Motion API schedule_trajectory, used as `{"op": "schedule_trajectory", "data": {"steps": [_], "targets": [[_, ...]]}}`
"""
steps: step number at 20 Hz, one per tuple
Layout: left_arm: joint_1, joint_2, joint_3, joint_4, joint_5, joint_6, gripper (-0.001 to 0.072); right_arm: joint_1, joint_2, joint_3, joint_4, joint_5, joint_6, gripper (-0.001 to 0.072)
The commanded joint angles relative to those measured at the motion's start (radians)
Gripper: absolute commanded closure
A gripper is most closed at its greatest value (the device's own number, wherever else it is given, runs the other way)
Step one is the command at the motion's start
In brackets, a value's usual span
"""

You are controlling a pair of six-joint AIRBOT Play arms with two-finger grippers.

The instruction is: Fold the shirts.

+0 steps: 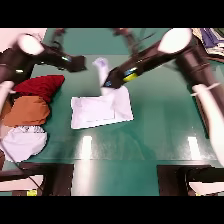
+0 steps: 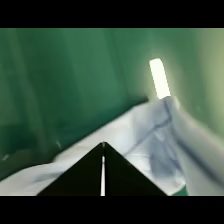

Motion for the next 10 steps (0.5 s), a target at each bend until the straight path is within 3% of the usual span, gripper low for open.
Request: {"op": "schedule_trajectory", "data": {"steps": [1, 2, 4, 6, 10], "targets": [[0.149, 0.126, 0.001, 0.074, -0.05, 0.008, 0.0682, 0.15, -0.138, 0.061, 0.011, -0.132, -0.048, 0.0162], [0.174, 0.142, 0.001, 0.074, -0.063, 0.008, 0.0682, 0.166, -0.174, 0.105, 0.013, -0.1, -0.048, 0.0079], [0.206, 0.156, 0.001, 0.074, -0.094, 0.009, 0.0682, 0.16, -0.209, 0.178, -0.029, 0.003, -0.039, 0.0137], [0.211, 0.154, 0.0, 0.08, -0.123, 0.016, 0.0682, 0.118, -0.192, 0.172, -0.125, 0.099, -0.007, 0.0138], [0.21, 0.154, 0.0, 0.074, -0.131, 0.034, 0.0682, -0.06, -0.084, -0.072, -0.151, 0.142, 0.006, 0.0138]]}}
